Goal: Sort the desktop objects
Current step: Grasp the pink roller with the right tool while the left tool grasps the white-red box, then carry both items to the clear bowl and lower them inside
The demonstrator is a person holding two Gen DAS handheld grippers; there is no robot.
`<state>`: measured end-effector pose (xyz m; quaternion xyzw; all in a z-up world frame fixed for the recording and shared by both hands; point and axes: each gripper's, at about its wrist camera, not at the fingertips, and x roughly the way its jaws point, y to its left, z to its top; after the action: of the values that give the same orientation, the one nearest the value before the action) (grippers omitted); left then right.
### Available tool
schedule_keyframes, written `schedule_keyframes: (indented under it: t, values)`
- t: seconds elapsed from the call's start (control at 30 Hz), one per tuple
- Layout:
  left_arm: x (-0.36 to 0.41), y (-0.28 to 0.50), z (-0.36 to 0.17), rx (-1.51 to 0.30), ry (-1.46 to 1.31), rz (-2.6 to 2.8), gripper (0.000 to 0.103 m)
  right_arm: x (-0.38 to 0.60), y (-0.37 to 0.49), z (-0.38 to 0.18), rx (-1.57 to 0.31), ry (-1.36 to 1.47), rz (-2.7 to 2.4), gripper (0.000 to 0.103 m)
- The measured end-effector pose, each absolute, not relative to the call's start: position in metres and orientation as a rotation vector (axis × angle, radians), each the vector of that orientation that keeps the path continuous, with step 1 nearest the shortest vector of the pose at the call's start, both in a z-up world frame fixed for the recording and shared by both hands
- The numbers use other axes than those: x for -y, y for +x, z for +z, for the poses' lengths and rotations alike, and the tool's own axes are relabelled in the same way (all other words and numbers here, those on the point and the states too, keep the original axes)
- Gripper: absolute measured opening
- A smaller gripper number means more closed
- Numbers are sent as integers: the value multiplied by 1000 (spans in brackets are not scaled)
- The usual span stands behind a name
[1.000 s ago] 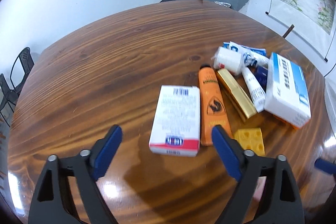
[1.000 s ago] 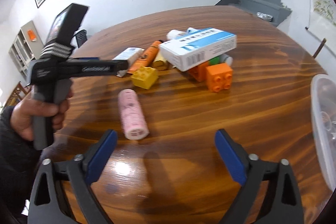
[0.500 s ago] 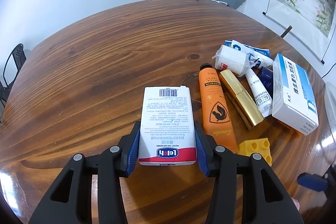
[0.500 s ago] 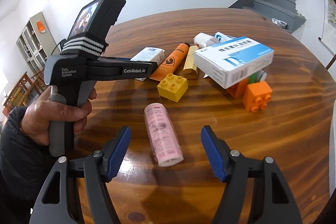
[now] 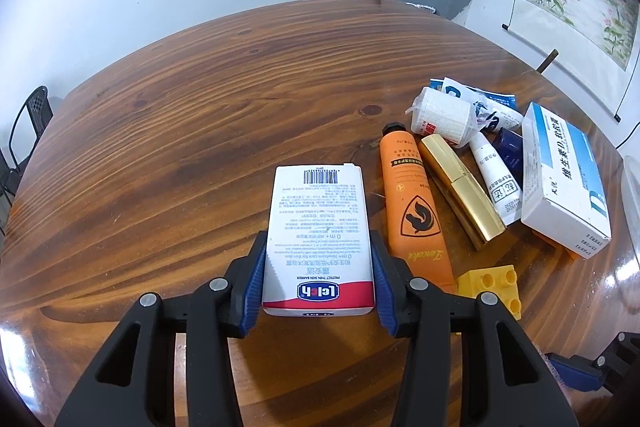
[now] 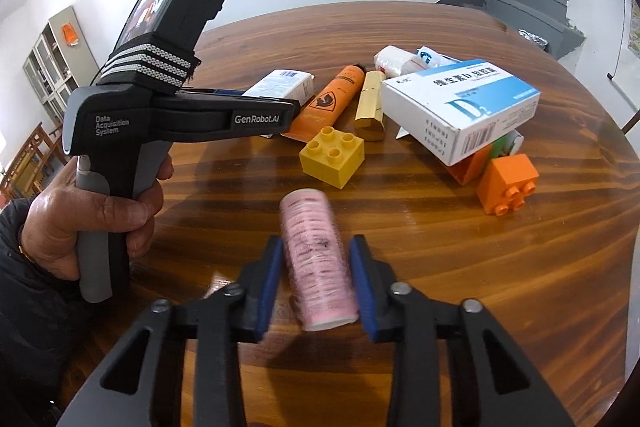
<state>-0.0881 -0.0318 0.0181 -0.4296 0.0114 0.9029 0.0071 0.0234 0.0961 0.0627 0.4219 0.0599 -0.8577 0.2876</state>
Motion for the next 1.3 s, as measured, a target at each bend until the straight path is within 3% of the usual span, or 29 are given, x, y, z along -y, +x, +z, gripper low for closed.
schedule_keyframes:
  t: [0.63, 1.3]
  values:
    - [8, -61, 57, 22, -1183, 2906, 49, -163, 38, 83, 46, 1026, -2459, 32]
    - [-108, -19, 73, -71, -1035, 2708, 49, -268, 46, 101, 221, 925, -2772, 32]
